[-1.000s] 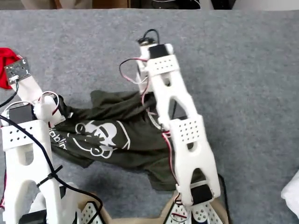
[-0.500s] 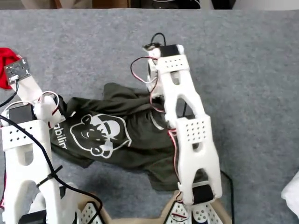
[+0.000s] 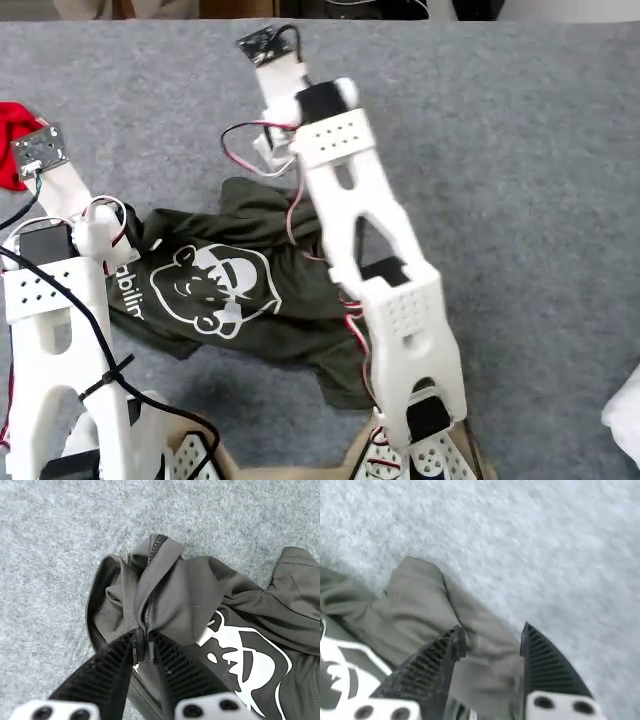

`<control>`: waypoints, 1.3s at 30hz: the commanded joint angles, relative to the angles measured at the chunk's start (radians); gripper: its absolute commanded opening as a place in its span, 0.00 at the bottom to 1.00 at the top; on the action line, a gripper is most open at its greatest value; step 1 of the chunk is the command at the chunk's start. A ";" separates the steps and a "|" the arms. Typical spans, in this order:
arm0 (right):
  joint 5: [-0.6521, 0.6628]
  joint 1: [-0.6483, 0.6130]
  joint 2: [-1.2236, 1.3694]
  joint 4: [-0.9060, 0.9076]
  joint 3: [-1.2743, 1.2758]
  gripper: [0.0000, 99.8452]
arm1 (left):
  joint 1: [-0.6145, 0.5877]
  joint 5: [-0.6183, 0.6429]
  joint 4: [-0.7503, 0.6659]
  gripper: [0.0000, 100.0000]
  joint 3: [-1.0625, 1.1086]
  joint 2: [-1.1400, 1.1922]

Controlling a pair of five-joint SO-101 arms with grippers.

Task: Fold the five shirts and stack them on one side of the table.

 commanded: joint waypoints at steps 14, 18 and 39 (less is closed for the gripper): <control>-0.051 -0.039 0.386 0.040 -0.329 0.12 | -0.002 -0.006 0.002 0.02 -0.005 0.001; -0.040 -0.041 0.414 0.130 -0.458 0.01 | -0.002 -0.006 0.002 0.02 -0.005 0.001; -0.048 -0.194 0.297 0.285 -0.621 0.01 | -0.008 -0.006 0.008 0.02 -0.005 0.001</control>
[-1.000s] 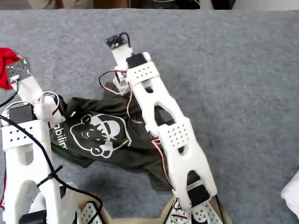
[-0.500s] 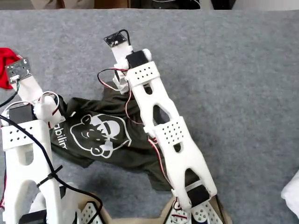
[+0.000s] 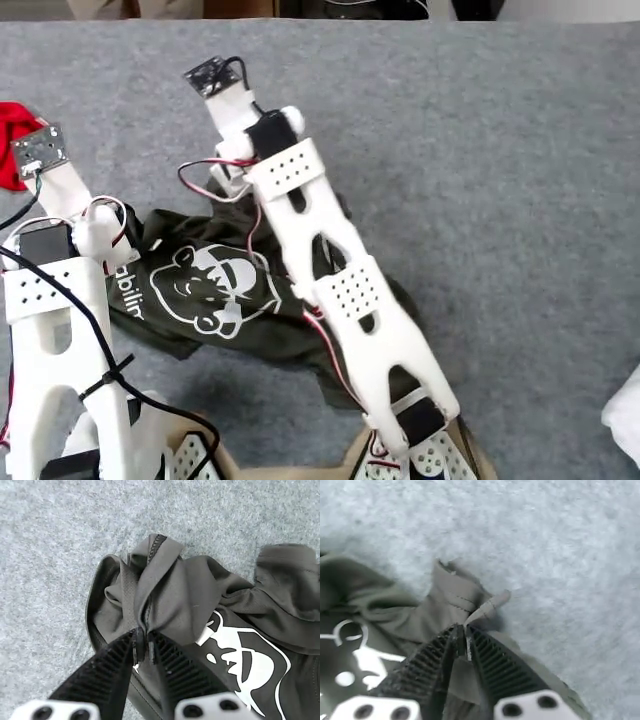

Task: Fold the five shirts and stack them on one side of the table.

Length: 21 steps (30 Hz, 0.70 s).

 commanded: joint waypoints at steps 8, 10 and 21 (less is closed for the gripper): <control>0.000 -0.071 -0.263 0.020 0.326 0.16 | -0.009 -0.006 0.002 0.02 -0.012 0.001; 0.002 -0.068 -0.325 0.020 0.383 0.20 | -0.005 -0.006 0.002 0.02 -0.012 0.001; 0.002 0.162 -0.360 -0.226 0.440 0.22 | -0.003 -0.006 0.000 0.02 -0.008 0.001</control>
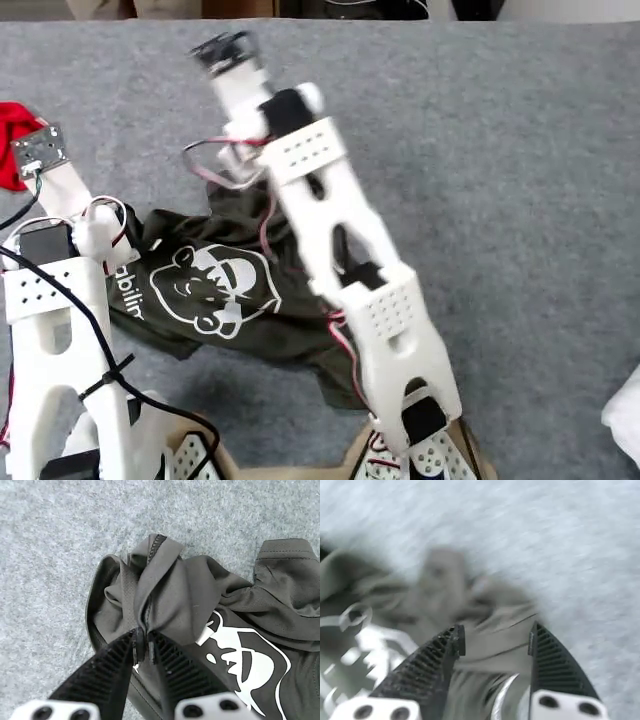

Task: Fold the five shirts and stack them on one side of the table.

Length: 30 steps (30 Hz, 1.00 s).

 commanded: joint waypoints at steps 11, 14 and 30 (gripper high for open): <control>-0.006 0.099 0.332 -0.238 -0.007 0.22 | -0.003 -0.006 0.000 0.02 -0.005 0.001; -0.006 0.102 0.337 -0.233 -0.007 0.20 | -0.003 -0.006 0.000 0.02 -0.003 0.001; 0.009 0.213 0.338 -0.035 -0.381 0.01 | -0.003 -0.006 0.000 0.02 -0.003 0.002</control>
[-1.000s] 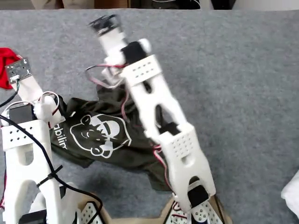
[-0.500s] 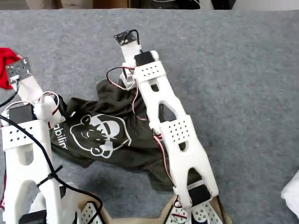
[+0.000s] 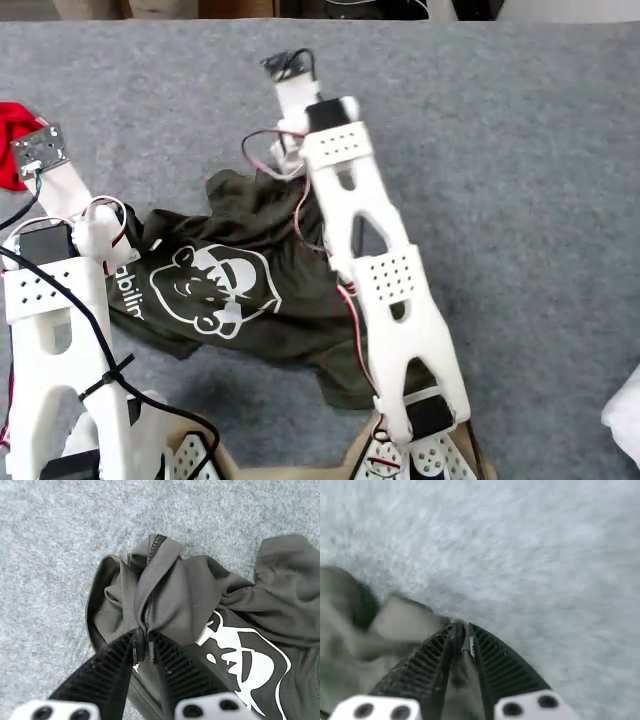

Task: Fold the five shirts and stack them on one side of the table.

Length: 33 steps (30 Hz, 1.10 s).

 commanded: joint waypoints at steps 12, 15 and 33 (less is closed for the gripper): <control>-0.005 0.236 0.016 0.157 -0.234 0.01 | -0.003 -0.006 0.002 0.02 -0.003 0.002; -0.002 0.251 0.008 0.169 -0.239 0.01 | -0.003 -0.006 0.002 0.02 -0.003 0.002; 0.054 0.116 -0.168 0.226 0.346 0.01 | -0.003 -0.008 0.000 0.02 -0.005 0.002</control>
